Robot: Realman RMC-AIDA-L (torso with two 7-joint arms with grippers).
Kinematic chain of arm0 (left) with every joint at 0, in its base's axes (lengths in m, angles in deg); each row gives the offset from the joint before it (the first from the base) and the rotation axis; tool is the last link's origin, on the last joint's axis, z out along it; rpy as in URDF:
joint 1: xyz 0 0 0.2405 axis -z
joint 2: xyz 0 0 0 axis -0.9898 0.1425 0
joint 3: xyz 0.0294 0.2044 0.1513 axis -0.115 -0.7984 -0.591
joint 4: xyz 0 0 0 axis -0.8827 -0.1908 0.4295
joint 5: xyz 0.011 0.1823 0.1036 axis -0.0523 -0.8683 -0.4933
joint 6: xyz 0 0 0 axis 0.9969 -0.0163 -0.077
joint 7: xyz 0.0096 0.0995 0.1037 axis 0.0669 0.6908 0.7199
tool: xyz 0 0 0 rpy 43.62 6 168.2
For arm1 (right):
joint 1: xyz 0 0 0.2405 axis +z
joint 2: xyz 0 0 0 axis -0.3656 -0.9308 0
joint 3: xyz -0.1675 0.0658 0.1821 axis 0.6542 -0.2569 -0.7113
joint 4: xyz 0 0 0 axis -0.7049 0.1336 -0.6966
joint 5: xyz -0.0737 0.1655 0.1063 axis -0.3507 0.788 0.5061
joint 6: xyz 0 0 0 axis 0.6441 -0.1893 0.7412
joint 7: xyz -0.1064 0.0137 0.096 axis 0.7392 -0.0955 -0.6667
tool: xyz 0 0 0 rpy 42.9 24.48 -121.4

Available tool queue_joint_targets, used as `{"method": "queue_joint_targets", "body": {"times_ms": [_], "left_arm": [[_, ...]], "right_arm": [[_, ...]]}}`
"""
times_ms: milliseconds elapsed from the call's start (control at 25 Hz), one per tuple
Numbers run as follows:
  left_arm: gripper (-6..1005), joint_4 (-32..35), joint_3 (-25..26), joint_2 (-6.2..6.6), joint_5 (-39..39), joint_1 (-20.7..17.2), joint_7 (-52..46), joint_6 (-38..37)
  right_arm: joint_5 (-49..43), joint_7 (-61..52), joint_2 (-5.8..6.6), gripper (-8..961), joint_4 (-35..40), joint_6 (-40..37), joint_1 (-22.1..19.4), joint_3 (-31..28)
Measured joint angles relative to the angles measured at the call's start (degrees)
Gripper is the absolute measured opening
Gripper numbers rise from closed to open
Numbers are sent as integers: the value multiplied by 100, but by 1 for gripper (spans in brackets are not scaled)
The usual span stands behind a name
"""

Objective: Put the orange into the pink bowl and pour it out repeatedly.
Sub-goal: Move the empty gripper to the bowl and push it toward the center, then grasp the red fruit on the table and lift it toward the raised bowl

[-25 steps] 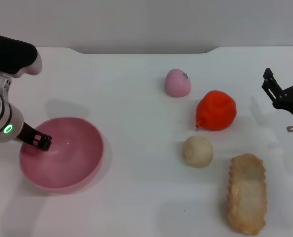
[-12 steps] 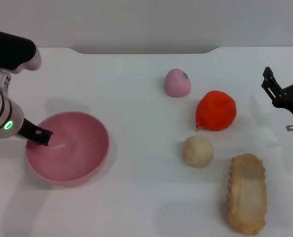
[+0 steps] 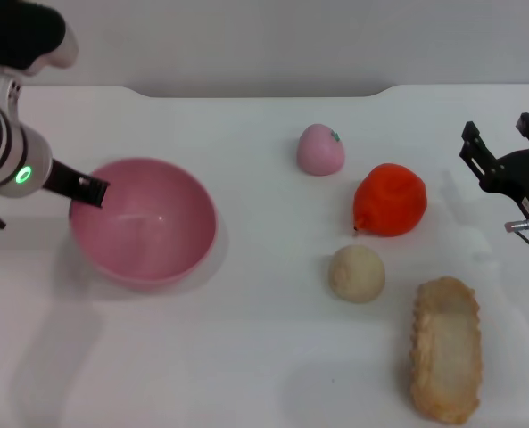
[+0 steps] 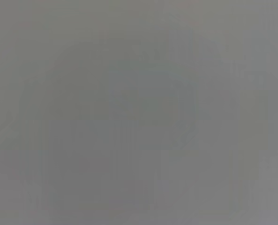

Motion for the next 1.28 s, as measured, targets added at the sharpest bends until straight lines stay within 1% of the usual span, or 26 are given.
{"method": "queue_joint_targets", "body": {"times_ms": [40, 80, 200, 320, 400, 440, 560, 640, 680, 840, 920, 1040, 1080, 1160, 1240, 1280], "left_arm": [[72, 0, 0, 0, 0, 0, 0, 0], [60, 21, 38, 5, -2, 152, 13, -39], [53, 70, 117, 9, -4, 250, 61, -95], [45, 140, 213, 9, -7, 302, 107, -98], [45, 213, 257, 9, -5, 320, 127, -92], [45, 488, 453, 10, -6, 348, 164, -54], [45, 578, 564, 14, -6, 366, 179, -47], [45, 567, 774, 16, 0, 483, 305, -70], [45, 531, 792, 16, 6, 511, 326, -100], [45, 457, 801, 16, 11, 553, 360, -167], [45, 243, 827, 16, 15, 650, 447, -368], [45, 177, 839, 18, 26, 679, 466, -429], [45, 177, 839, 18, 26, 679, 466, -429], [45, 107, 851, 22, 33, 705, 480, -499], [45, -138, 1001, 19, 44, 843, 647, -601], [45, -138, 1001, 19, 44, 843, 647, -601]], "right_arm": [[0, 0, 0, 762, 0, 0, 0, 0], [0, 0, 2, 763, 58, 53, -5, -6], [-3, 0, 10, 763, 270, 368, -22, -60], [-38, 0, 20, 763, 595, 821, -66, -97], [-56, 4, 33, 763, 1027, 1310, -181, -163], [-96, 21, 41, 763, 1350, 1681, -251, -243], [-476, 54, 44, 763, 2470, 3198, -468, -609], [-768, 59, 23, 763, 3316, 4329, -577, -824], [-866, 60, 14, 763, 3736, 4926, -599, -894], [-917, 18, 12, 763, 5166, 7136, -494, -1168], [-909, -78, 4, 763, 5557, 8007, -351, -1305], [-931, -228, -1, 763, 5790, 8941, -83, -1419], [-931, -228, -1, 763, 5790, 8941, -83, -1419], [-940, -336, -2, 762, 5799, 9191, -17, -1416], [-944, -432, -4, 762, 5793, 9400, 19, -1412], [-945, -465, -5, 762, 5782, 9476, 29, -1414]]}}
